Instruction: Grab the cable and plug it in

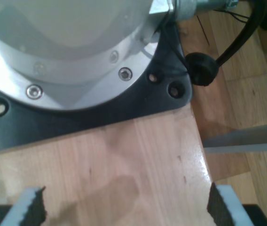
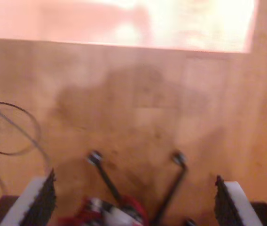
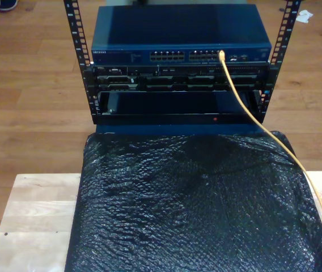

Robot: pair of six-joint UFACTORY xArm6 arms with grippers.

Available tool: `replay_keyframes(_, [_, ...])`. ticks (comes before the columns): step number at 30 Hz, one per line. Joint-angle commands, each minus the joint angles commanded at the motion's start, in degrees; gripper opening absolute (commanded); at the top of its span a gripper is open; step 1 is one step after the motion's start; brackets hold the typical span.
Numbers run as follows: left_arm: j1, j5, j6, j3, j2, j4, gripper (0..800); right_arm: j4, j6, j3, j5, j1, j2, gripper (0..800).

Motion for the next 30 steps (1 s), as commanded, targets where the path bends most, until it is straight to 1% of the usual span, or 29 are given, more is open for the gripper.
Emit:
replay_keyframes(9, [0.00,0.00,0.00,-0.09,0.00,0.00,800,-0.09,-15.30,11.25,1.41,-12.66,-9.58,798])
replay_keyframes(16, [0.00,0.00,0.00,-0.09,0.00,0.00,800,-0.18,-24.62,16.62,3.96,-21.10,-15.21,798])
replay_keyframes(23, [0.00,0.00,0.00,-0.09,0.00,0.00,800,-0.44,-31.56,20.57,5.89,-27.78,-18.02,798])
replay_keyframes(30, [0.00,0.00,0.00,0.00,0.00,0.00,800,-0.35,-38.95,24.09,5.89,-35.08,-18.64,798])
